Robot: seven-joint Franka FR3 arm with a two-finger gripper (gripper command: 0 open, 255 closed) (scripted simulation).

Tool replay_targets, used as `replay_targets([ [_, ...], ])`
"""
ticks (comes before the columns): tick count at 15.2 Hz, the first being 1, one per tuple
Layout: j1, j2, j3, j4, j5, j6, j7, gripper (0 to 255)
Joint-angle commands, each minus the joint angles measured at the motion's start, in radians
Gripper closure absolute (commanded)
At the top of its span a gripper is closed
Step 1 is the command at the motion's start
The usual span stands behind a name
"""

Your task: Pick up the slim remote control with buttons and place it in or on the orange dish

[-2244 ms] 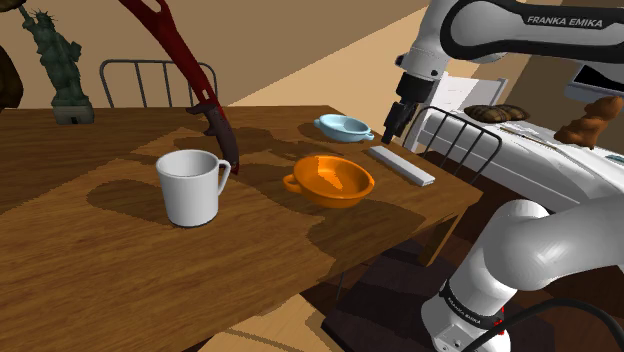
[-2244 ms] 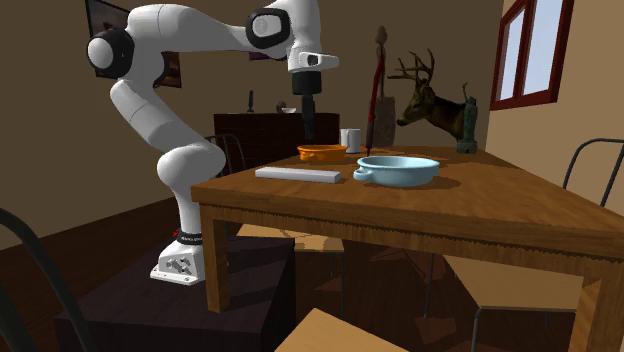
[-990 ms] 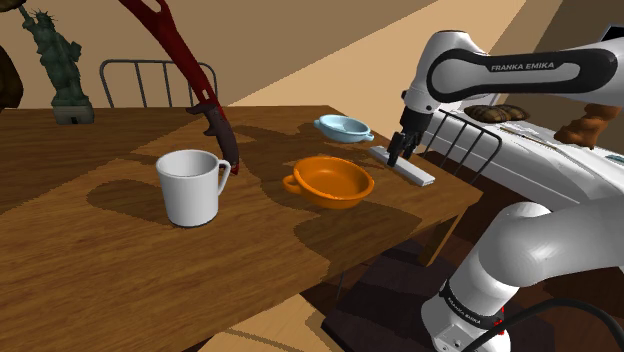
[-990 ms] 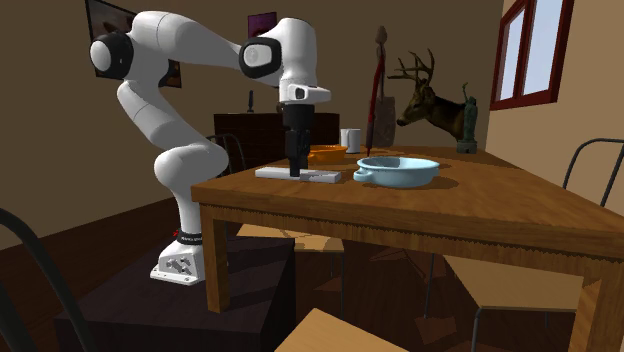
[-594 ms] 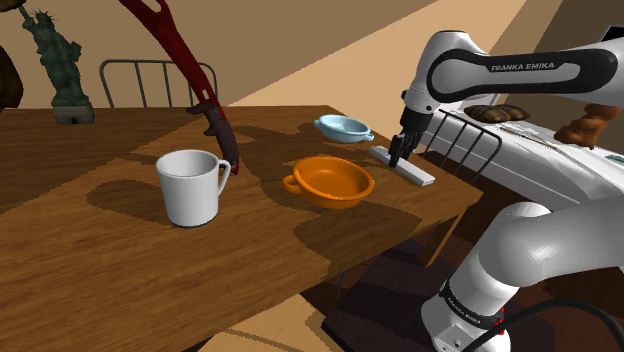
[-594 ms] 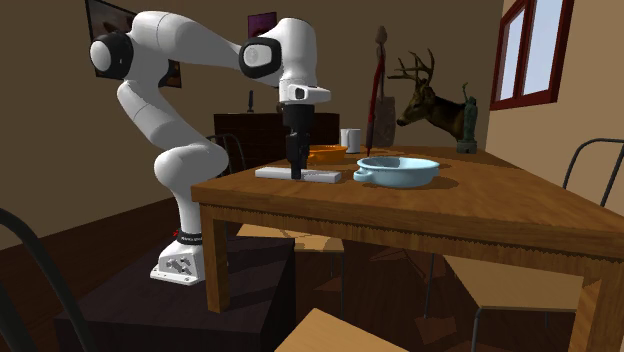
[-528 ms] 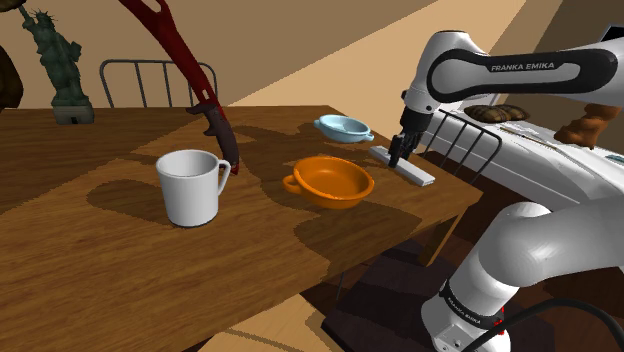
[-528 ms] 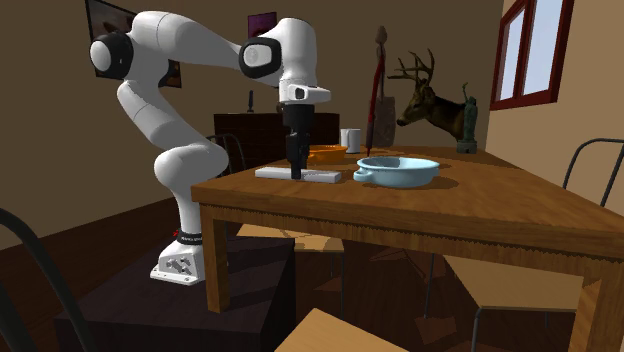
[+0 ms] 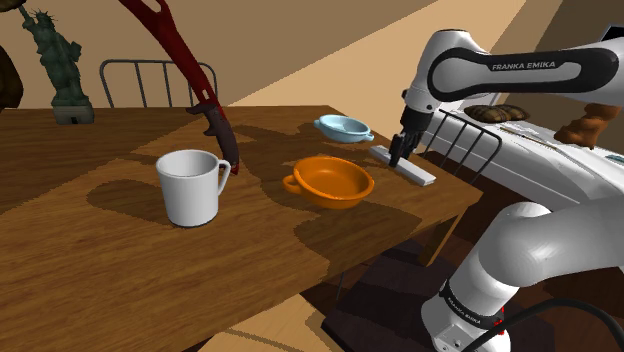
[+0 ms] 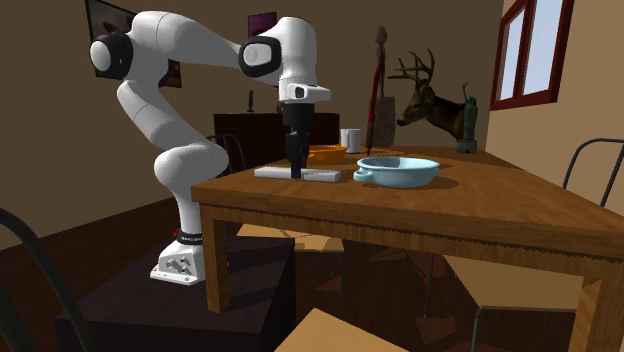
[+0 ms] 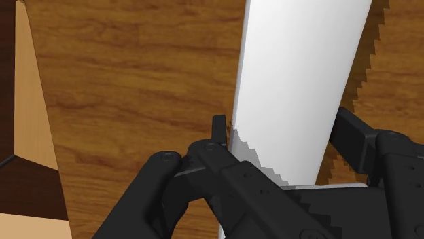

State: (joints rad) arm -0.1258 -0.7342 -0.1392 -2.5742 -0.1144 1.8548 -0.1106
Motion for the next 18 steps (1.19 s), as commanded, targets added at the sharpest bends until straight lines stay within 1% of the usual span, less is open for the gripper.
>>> replay_targets([
  [1, 0.001, 0.000, 0.002, 0.020, 0.002, -0.021, 0.000, 255],
  [18, 0.009, 0.020, 0.018, 0.262, 0.018, -0.242, -0.008, 255],
])
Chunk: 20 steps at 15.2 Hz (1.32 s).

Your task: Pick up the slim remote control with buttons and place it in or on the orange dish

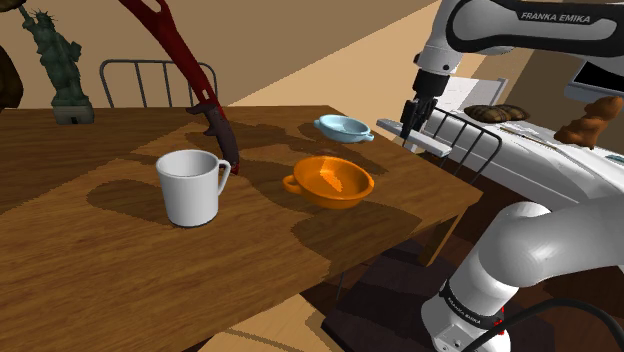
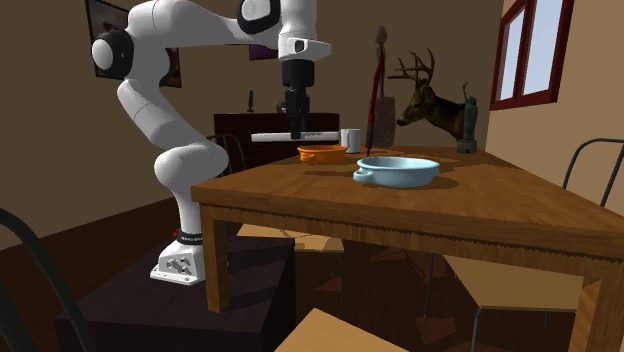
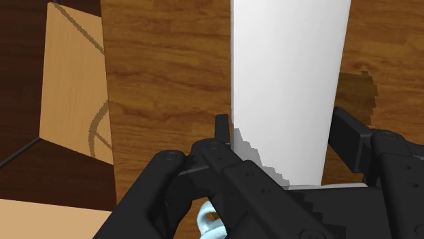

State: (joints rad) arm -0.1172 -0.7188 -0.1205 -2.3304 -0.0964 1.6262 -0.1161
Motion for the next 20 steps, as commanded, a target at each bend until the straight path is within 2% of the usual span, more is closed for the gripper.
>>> replay_targets([
  [1, 0.000, 0.008, 0.000, 0.033, 0.001, -0.026, -0.003, 255],
  [5, 0.002, 0.018, 0.002, 0.083, 0.003, -0.064, -0.004, 255],
  [13, 0.063, 0.032, 0.172, 0.093, 0.110, -0.068, 0.189, 255],
  [20, 0.109, 0.104, 0.319, 0.159, 0.190, -0.056, 0.358, 255],
])
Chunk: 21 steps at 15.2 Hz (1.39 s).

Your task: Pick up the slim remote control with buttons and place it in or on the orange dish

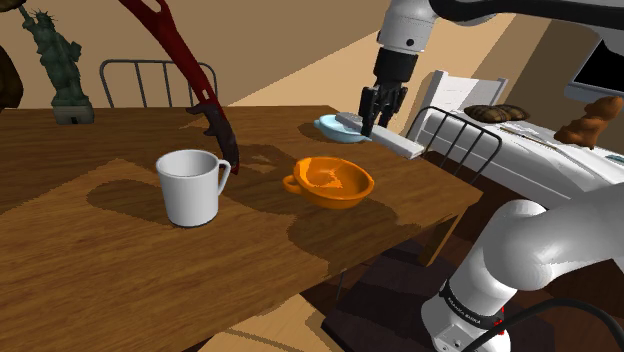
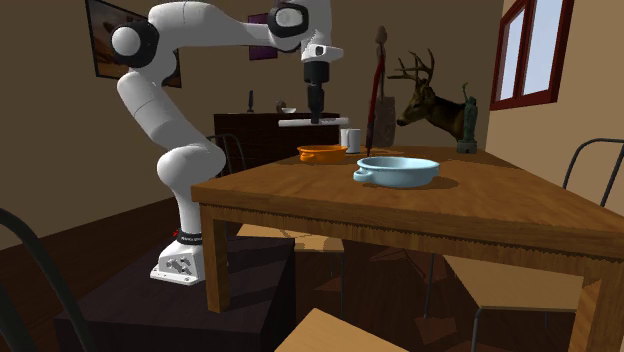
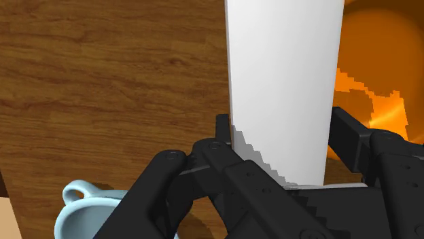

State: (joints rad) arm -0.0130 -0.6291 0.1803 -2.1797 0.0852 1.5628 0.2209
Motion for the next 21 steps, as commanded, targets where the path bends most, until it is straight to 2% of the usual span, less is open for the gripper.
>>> replay_targets([
  [1, 0.010, 0.028, 0.039, 0.022, 0.018, 0.009, 0.045, 255],
  [7, 0.036, 0.142, 0.169, 0.131, 0.055, 0.025, 0.200, 255],
  [21, 0.048, 0.120, 0.188, -0.078, 0.074, 0.213, 0.194, 255],
])
